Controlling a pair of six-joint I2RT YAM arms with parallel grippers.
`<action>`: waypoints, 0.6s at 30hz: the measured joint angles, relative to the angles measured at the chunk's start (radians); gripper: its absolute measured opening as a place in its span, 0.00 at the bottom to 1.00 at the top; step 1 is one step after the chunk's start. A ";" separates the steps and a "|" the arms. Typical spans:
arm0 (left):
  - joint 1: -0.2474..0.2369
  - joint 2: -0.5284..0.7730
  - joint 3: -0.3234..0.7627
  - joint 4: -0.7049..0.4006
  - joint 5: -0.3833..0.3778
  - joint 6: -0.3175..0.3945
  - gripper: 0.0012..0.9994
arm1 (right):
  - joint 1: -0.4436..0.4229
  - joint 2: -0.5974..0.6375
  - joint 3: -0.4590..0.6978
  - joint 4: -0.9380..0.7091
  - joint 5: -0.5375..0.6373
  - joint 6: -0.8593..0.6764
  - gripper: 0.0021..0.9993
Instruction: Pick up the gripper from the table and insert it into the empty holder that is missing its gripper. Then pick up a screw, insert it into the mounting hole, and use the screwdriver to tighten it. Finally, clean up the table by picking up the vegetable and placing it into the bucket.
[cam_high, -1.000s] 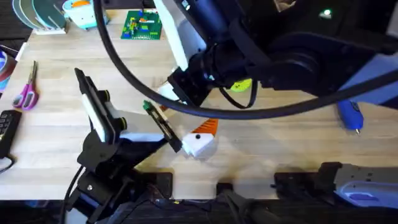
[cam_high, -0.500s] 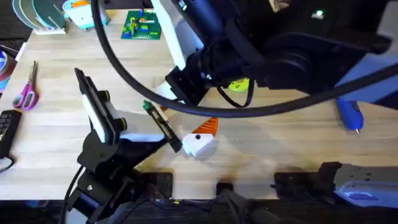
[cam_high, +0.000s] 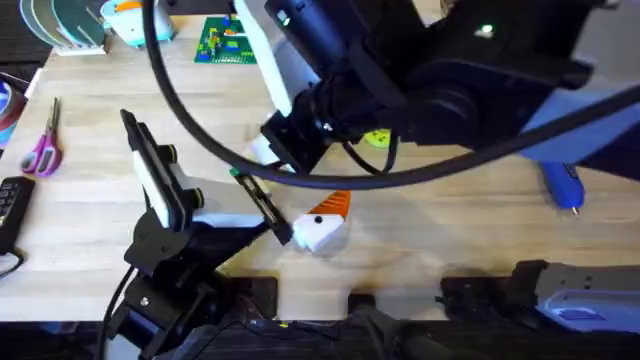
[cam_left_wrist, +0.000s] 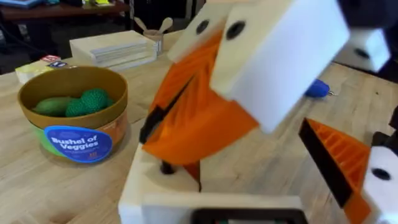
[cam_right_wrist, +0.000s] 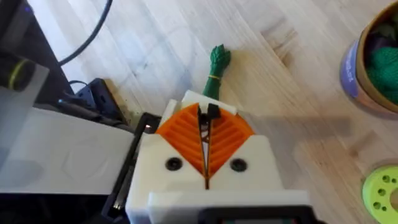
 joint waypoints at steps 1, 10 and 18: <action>0.000 -0.001 0.000 0.001 0.000 0.003 0.99 | 0.003 0.008 0.004 0.000 0.000 -0.001 0.00; 0.000 0.003 0.000 -0.001 -0.006 -0.009 0.99 | 0.009 0.031 0.007 -0.006 0.000 -0.012 0.00; 0.000 0.003 0.000 -0.001 -0.006 -0.009 0.99 | 0.009 0.031 0.007 -0.007 0.000 -0.013 0.02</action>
